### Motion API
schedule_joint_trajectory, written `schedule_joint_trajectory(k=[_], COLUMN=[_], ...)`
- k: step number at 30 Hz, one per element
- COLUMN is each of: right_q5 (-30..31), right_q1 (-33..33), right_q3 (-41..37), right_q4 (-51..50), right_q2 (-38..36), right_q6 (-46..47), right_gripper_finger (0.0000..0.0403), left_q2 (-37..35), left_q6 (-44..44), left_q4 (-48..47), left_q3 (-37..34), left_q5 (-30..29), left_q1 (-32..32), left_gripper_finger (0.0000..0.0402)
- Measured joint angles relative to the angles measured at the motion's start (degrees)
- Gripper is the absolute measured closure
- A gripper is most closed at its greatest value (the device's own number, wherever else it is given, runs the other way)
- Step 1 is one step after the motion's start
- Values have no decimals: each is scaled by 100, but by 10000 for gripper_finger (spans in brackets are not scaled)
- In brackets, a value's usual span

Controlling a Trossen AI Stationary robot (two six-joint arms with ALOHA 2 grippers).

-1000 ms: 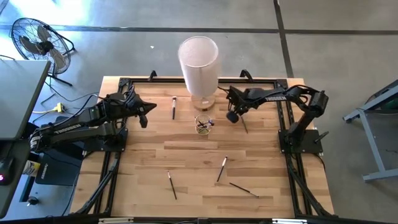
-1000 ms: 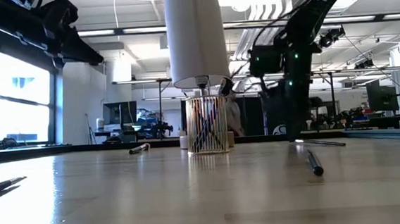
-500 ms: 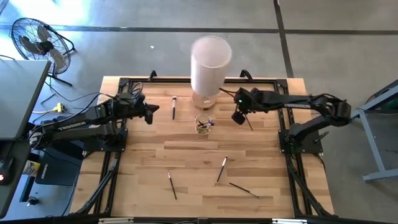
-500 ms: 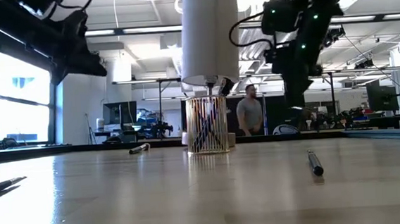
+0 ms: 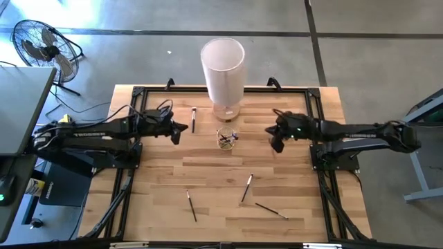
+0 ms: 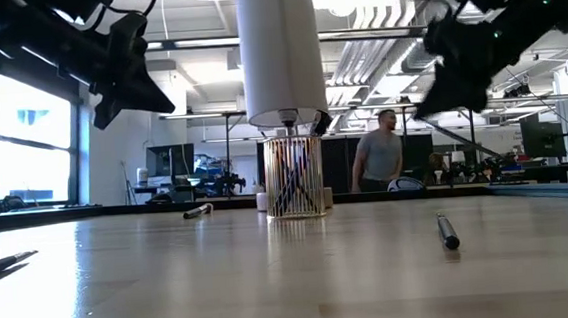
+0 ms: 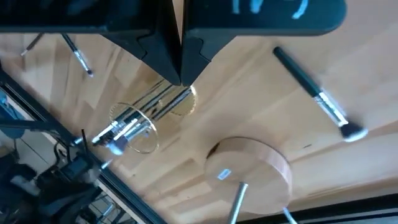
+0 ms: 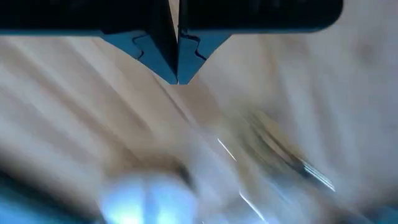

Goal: Put items in baskets/containers
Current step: Put the black eyeshadow brush into the gold pen organizer

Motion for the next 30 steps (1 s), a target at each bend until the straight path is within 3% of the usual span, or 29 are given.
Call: schedule_joint_trajectory(k=[5, 10, 15, 21, 30], right_q5=[-26, 123, -596, -1381, -1394], right_q1=[518, 550, 370, 129, 3], right_q3=[-726, -407, 732, 1967, 1943], right_q4=[3855, 5754, 5952, 5447, 4935], right_q2=[312, 1325, 2442, 3595, 4401], right_q6=[-1551, -2165, -2843, -3352, -3354], right_gripper_finger=[403, 403, 403, 403, 402], left_q2=[293, 538, 788, 859, 859], left_q6=[-15, -15, -15, -8, -5], left_q4=[285, 490, 665, 845, 828], left_q3=[0, 2, 2, 2, 2], left_q5=[-141, -150, -156, -84, 143], left_q1=[-306, -372, -357, -357, -357], left_gripper_finger=[401, 401, 401, 401, 401])
